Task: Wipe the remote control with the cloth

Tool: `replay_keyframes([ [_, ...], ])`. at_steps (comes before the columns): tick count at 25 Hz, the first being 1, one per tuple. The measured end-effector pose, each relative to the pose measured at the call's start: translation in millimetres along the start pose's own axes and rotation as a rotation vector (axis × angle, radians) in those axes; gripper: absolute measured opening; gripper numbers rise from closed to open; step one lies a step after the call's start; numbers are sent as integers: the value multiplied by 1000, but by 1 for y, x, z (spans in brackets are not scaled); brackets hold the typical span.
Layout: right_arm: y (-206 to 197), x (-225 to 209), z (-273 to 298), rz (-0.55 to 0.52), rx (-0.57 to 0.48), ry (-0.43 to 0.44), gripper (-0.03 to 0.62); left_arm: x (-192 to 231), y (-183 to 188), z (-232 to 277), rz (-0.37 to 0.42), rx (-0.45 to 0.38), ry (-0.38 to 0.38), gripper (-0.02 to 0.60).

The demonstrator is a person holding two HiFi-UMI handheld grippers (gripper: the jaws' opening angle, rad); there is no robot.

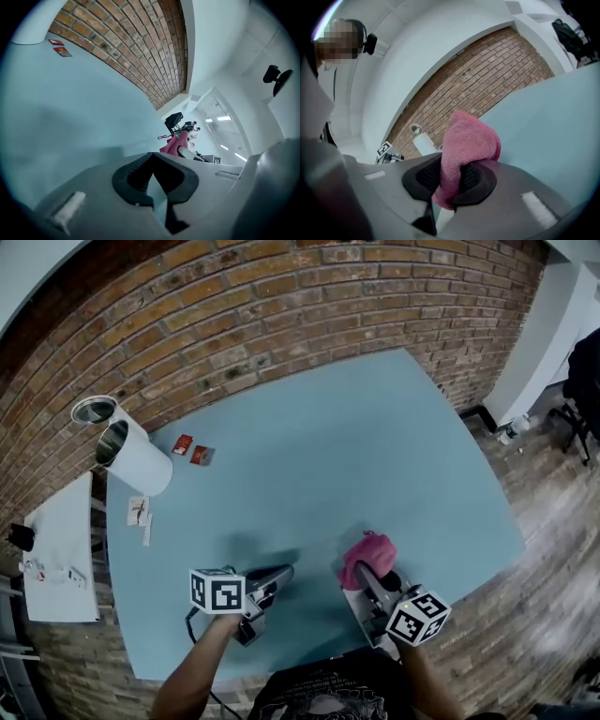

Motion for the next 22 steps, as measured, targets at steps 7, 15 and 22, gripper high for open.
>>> replay_keyframes([
  [7,6,-8,24,41,31,55,64,-18,-23,8,105,-8,77,8],
  [15,31,-1,45,-29,137,168,64,-38,-33,15,186,-146,248,8],
  [22,32,5,49,-155,215,207,64,-52,-32,16,319,-219,463,6],
])
Point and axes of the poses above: the fingertips, and each gripper's own axes: z forward along the fingers, x to its left, y out of its top, the point moved 9 cm from there along -z, backward along the fingers, and after that the axes turned 8 degrees about -x, right-handed, at the moved point
